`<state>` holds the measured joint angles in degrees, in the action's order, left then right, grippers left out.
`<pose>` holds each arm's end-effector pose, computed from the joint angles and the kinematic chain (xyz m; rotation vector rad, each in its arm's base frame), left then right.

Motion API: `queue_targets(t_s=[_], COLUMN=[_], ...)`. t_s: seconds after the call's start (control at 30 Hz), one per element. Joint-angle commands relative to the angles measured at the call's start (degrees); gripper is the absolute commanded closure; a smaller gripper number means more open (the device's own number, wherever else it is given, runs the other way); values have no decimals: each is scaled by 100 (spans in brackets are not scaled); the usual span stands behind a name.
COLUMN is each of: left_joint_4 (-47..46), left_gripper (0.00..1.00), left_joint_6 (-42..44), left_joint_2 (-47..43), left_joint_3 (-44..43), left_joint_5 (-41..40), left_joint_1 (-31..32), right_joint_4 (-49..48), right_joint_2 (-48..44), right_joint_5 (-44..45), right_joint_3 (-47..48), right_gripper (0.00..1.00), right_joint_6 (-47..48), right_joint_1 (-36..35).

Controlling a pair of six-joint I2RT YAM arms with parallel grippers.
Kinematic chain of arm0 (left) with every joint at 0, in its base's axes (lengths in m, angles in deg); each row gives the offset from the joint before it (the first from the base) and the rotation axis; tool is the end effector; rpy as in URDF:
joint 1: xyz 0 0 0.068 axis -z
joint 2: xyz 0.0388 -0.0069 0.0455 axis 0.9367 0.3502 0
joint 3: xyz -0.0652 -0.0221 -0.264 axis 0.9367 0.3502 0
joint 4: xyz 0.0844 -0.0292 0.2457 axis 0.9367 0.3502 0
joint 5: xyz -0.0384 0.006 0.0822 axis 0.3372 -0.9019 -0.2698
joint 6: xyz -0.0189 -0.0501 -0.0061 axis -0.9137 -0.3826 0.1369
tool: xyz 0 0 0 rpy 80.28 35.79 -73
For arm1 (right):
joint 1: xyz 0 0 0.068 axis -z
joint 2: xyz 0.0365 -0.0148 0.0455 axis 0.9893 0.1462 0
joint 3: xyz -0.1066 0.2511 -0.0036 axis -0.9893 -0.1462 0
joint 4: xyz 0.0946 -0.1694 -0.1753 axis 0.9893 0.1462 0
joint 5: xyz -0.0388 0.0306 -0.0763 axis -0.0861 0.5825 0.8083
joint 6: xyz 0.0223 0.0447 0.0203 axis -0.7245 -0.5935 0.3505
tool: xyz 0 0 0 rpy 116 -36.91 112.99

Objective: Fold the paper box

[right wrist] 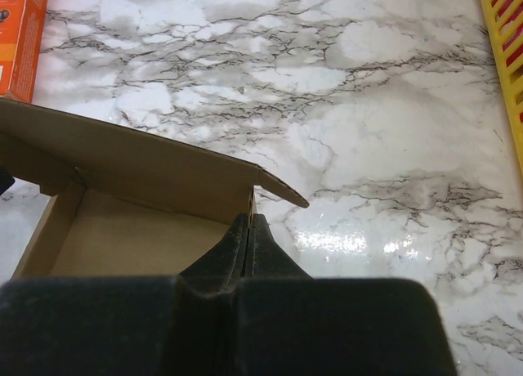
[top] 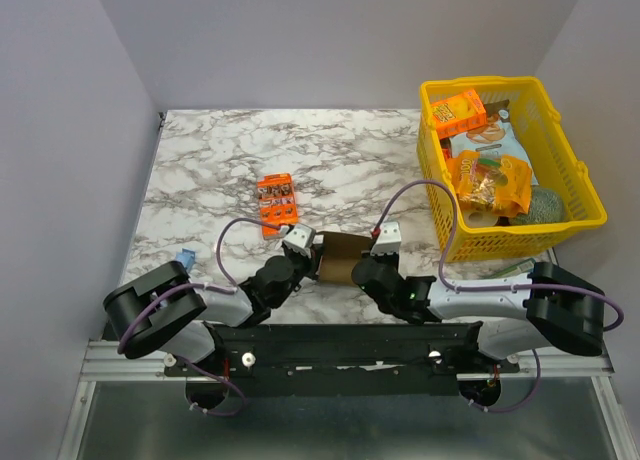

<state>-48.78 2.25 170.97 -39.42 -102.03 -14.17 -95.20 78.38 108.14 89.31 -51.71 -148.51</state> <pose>0.1428 -0.1847 0.1533 0.3000 1.7261 -0.6462 0.1243 0.2181 0.1757 -0.1105 1.9304 0.0673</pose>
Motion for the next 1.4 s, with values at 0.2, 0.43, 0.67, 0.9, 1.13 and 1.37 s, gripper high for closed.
queue_targets(t_s=[0.2, 0.43, 0.67, 0.9, 1.13, 1.37], left_joint_4=[1412, 1834, 1931, 2099, 2055, 2116], left_gripper=[100, 100, 100, 100, 100, 100], left_joint_6=[-1324, -1492, -1518, -1544, -1501, -1386], left_joint_2=[-382, -610, -742, -769, -751, -699], left_joint_3=[-168, -160, -89, -125, -107, -195], left_joint_5=[-413, -862, -1292, -1767, -2022, -2171], left_joint_1=[557, 900, 1155, 1419, 1586, 1744], right_joint_4=[598, 1538, 2294, 2848, 3436, 4262], right_joint_2=[115, 299, 107, -482, -808, -1518], right_joint_5=[131, 429, 465, 369, 26, -456], right_joint_3=[169, 520, 731, 854, 986, 951], right_gripper=[99, 99, 94, 55, 23, 15], right_joint_6=[-1041, -1657, -2132, -2264, -2439, -2668], right_joint_1=[-533, -735, -884, -1244, -1561, -1676])
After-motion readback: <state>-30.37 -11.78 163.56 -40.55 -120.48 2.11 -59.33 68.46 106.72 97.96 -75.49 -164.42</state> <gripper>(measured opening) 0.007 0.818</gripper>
